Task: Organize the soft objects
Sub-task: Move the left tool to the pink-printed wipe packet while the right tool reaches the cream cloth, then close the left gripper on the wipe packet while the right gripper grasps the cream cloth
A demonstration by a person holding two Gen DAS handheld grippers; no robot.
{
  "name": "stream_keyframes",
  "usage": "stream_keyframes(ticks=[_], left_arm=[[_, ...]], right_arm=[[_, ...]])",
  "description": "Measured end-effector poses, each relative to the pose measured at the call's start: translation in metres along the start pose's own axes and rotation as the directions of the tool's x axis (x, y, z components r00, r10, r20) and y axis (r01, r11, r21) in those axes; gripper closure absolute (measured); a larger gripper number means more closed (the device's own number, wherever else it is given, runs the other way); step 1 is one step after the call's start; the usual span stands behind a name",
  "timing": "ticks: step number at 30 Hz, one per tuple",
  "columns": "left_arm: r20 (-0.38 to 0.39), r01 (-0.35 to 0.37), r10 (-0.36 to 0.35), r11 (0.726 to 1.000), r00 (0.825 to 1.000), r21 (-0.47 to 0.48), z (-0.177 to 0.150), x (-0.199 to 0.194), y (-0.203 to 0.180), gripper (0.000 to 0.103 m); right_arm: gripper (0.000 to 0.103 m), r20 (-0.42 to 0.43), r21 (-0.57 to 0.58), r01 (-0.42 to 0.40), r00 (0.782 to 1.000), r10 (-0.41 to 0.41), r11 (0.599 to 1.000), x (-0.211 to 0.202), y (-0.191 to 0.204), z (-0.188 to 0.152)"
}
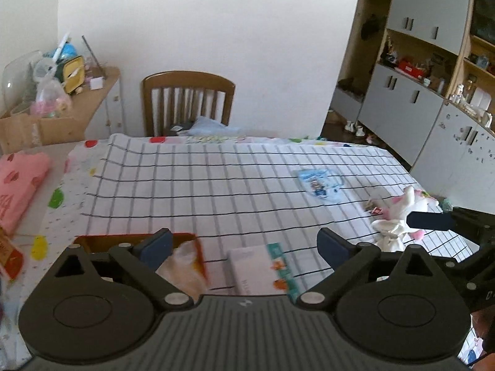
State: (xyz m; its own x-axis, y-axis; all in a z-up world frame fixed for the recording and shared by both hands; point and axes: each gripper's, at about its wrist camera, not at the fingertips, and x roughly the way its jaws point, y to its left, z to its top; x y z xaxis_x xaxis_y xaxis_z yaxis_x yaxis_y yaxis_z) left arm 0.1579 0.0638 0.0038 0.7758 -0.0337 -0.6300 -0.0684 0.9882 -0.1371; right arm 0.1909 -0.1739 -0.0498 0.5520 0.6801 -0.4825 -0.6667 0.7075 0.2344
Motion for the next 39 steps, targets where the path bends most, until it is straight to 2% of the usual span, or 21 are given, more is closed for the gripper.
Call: stream_keyframes(ticks=[6,10,21,27,33,39], left_arm=[[0.006,-0.024,0.024,0.998,1.000,0.051,0.001,0.020,-0.043,0.001],[0.024,0.000,-0.002,0.996,1.000,0.090,-0.004,0.033,-0.070,0.001],[-0.080,0.120,-0.112,0.988,0.990,0.099,-0.023,0.084,-0.124,0.001],[-0.108,0.127,-0.111,0.980,0.988,0.152,-0.046,0.112,-0.150,0.001],[-0.124,0.119,-0.099,0.980,0.987,0.163,-0.063,0.134,-0.165,0.001],[-0.159,0.118,-0.091,0.978,0.983,0.170,-0.077,0.151,-0.174,0.001]], right_arm=[[0.000,-0.004,0.015,0.055,0.998,-0.055,0.998,-0.015,-0.036,-0.013],[0.000,-0.023,0.024,0.088,0.996,-0.087,0.996,-0.023,-0.060,-0.022],[0.000,-0.065,0.077,0.211,0.976,-0.206,0.974,-0.029,-0.130,-0.040],[0.001,-0.094,0.076,0.272,0.960,-0.265,0.959,-0.017,-0.155,-0.054],[0.003,-0.144,0.087,0.287,0.951,-0.273,0.954,0.002,-0.176,-0.066],[0.006,-0.208,0.126,0.265,0.949,-0.236,0.956,0.021,-0.190,-0.075]])
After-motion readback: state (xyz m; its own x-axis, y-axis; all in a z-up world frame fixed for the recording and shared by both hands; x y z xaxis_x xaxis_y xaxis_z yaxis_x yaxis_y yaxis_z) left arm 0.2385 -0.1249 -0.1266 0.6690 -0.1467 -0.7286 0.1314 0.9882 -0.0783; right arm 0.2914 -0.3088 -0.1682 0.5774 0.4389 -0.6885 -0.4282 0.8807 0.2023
